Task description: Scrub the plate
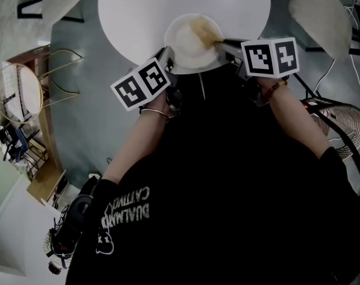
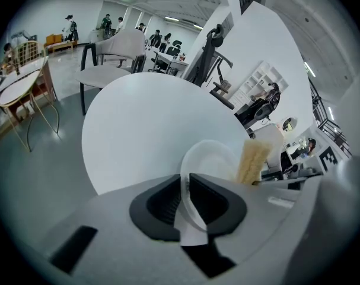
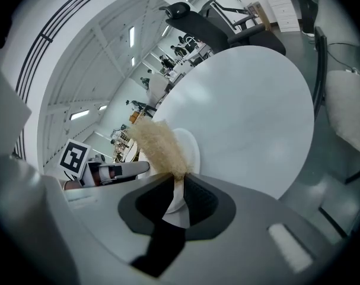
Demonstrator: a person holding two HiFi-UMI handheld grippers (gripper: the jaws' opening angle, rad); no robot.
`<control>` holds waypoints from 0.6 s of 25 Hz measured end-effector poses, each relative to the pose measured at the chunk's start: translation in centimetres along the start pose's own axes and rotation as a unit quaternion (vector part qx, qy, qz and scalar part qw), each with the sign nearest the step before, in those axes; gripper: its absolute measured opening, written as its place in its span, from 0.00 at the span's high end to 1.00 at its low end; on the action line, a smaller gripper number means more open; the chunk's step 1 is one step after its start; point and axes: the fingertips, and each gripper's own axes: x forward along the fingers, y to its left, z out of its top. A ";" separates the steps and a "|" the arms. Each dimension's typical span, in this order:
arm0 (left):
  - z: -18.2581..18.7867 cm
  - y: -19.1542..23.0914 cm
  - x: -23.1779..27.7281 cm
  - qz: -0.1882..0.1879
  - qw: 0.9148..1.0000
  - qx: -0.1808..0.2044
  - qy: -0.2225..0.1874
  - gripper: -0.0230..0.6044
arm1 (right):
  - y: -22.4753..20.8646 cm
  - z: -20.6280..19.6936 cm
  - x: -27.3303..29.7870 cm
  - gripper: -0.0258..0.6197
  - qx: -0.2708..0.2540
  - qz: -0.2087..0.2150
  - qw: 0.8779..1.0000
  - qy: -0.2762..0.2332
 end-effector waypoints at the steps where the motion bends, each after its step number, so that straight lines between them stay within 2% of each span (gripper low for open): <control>1: -0.1 0.0 0.0 0.000 1.000 0.000 0.001 0.88 | -0.1 0.0 -0.1 0.87 0.001 -0.001 1.000 -0.002; 6: 0.0 0.2 0.0 -0.014 1.000 0.003 0.007 0.88 | -0.5 -0.2 -0.3 0.87 0.000 -0.020 1.000 -0.006; 15: 0.6 0.2 0.2 -0.073 0.996 0.029 0.031 0.90 | -0.1 -0.6 -0.9 0.88 0.029 -0.072 0.997 -0.029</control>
